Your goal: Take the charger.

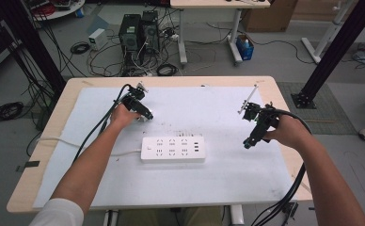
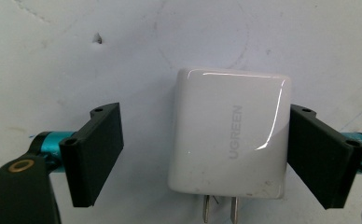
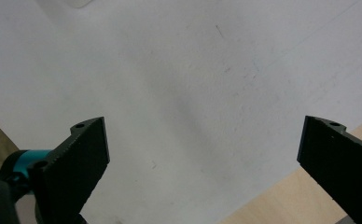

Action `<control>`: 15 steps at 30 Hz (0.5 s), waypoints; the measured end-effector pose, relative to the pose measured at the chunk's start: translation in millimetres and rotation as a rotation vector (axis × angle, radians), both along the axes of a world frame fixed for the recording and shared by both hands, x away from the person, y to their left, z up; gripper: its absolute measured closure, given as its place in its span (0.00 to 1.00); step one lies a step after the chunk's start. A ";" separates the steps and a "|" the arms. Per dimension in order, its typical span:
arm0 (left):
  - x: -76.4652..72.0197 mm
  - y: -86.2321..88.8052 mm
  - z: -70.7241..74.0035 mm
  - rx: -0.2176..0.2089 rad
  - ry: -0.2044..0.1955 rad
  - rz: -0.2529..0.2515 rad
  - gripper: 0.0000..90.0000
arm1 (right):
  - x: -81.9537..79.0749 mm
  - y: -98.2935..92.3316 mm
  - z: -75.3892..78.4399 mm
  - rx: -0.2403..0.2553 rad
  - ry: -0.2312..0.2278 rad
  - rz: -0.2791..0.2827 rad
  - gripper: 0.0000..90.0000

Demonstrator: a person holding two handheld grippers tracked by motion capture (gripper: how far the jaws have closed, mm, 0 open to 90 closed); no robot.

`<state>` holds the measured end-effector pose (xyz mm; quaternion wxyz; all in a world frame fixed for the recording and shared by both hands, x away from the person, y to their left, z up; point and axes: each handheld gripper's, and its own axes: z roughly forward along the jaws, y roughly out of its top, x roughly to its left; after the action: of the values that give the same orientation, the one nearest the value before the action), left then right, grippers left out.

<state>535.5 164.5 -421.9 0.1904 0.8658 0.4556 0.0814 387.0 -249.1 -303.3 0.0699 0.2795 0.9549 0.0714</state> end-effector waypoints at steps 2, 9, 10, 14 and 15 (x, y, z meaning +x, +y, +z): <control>0.0 -0.2 -0.1 0.003 -0.003 -0.003 0.20 | 0.3 -0.8 -0.2 0.001 -0.006 0.002 0.02; -2.4 -0.4 0.8 0.010 -0.024 -0.022 0.29 | -0.5 -1.7 -2.0 0.004 -0.002 -0.007 0.02; -4.7 -1.8 2.3 0.002 -0.030 -0.051 0.32 | 0.2 -3.2 -3.0 0.008 -0.003 -0.010 0.02; -7.4 -3.9 3.7 0.008 -0.047 -0.084 0.47 | 1.7 -6.7 -3.9 0.017 -0.005 -0.036 0.02; -7.3 -3.2 3.6 0.004 -0.047 -0.088 0.47 | 1.8 -7.4 -4.0 0.019 -0.003 -0.043 0.02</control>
<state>528.2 161.3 -418.3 0.2027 0.8832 0.4123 0.0942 388.8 -256.4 -307.2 0.0703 0.3003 0.9479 0.0796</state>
